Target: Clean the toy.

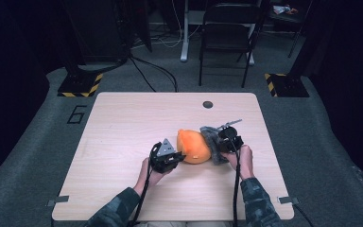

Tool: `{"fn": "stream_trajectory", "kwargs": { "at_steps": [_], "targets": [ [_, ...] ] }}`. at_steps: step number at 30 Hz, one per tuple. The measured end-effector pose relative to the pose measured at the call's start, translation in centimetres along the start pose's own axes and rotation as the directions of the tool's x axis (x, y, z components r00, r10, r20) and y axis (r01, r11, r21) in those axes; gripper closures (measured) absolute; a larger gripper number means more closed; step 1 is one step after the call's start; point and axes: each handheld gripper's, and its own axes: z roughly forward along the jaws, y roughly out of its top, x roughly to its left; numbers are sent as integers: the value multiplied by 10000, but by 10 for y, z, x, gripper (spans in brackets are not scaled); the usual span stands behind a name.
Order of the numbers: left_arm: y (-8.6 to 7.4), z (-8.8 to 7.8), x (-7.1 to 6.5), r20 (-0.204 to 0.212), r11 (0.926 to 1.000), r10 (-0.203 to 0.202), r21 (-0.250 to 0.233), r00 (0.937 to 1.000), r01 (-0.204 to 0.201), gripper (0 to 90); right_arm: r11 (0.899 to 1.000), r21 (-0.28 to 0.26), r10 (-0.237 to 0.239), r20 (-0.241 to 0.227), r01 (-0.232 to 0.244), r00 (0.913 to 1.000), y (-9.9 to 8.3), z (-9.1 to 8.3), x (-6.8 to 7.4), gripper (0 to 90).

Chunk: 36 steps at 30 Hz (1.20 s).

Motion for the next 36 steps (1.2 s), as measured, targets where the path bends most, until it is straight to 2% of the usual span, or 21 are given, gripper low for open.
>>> {"fn": "stream_trajectory", "kwargs": {
  "at_steps": [7,10,12,13,15,16,19,22,25,29,32,36],
  "targets": [
    [0,-1,1,5,10000,-19,37,10000,19,808,9993,333,163,180,-169,9997,-4,6,-5,764],
    [-1,-1,2,-14,9999,-111,3,9999,111,808,9998,152,159,309,-163,9994,-3,-1,-8,766],
    [-1,-1,4,-4,9999,-127,17,9999,127,808,9996,-178,227,235,-223,9995,1,-12,-9,766],
    [-1,-1,4,12,9999,-131,22,9999,131,808,9983,-564,180,172,-170,9997,5,-20,-9,767],
    [-1,-1,4,13,9999,-133,19,9999,133,808,9953,-957,146,-64,-151,9999,10,-34,-5,767],
    [-1,-1,4,5,9999,-110,20,9999,110,808,9920,-1261,24,-158,-44,9999,13,-41,-2,767],
    [-1,-1,3,-48,9999,-145,-30,9999,145,807,9873,-1570,-330,-570,237,9978,20,-53,14,767],
    [-1,-1,3,-59,9999,-148,-47,9999,148,806,9900,-1177,-884,-857,780,9924,23,-49,27,767],
    [-1,-1,4,-13,9999,-126,56,9999,126,800,9914,-727,-1143,-805,1086,9902,22,-32,35,768],
    [-2,-1,5,-45,9999,-151,-38,9999,150,761,9923,-830,-985,-783,920,9920,20,-25,34,768],
    [-1,-1,4,-166,10000,11,85,9999,-10,689,9917,-926,-957,-665,893,9932,18,-24,34,768],
    [-1,1,3,-346,9986,206,496,9992,-188,587,9912,-980,-953,-558,895,9939,18,-22,35,768]
  ]
}}
